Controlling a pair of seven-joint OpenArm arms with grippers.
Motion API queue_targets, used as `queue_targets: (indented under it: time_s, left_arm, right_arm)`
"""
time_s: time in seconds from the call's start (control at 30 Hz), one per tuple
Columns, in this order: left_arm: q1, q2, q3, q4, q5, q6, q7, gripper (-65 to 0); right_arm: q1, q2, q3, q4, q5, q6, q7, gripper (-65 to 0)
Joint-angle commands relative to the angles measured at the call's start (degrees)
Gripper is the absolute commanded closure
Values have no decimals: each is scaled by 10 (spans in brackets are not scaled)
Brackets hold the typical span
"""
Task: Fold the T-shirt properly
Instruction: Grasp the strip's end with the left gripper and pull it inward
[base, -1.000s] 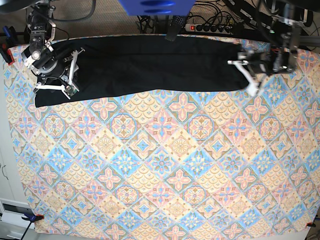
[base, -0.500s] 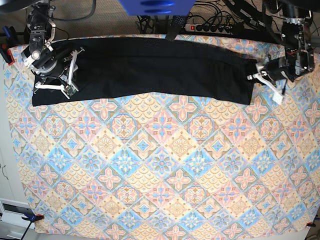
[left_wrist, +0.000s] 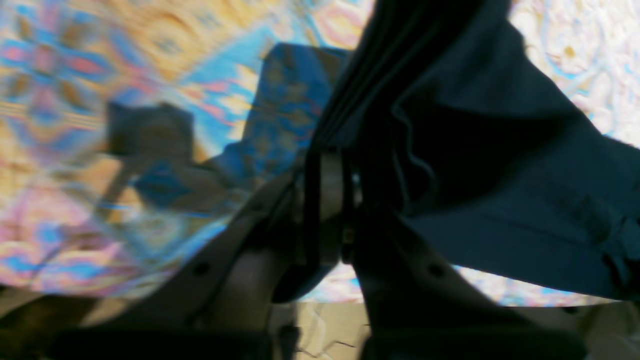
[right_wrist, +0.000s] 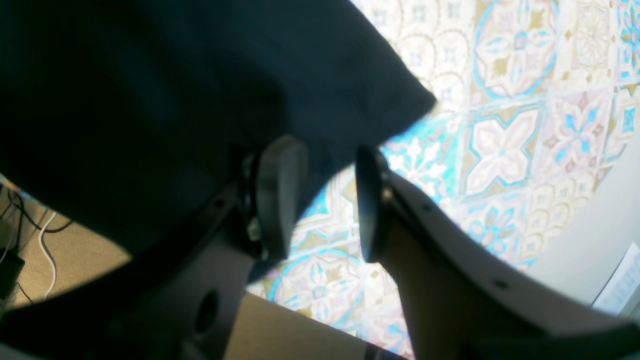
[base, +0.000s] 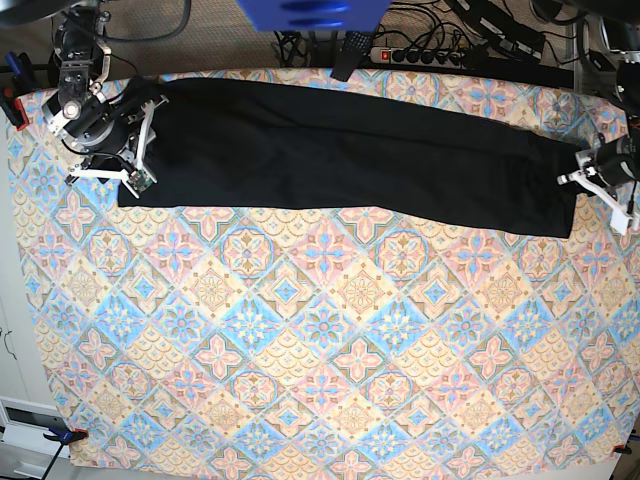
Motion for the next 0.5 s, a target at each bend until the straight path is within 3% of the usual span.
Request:
queue_targets:
  time_s: [0.0,0.2,0.37,0.47]
  left_arm:
    - [-4,-18,-7,10,-6,0,-5,0]
    - [15,-13,-6,68,-10,0,6,0]
    - [18,64,-5,183,-8,4,61,0]
    - [22,106,-1,201,-8,4,65,0]
  right_arm:
    - [2,6,4,9,4,-3,6,-204]
    - [2,6,4,9,4,-3,8,-204]
    - [2,8,4,9,4,-3,10,-203]
    - [2,8,5,9,4,-3,10,-203]
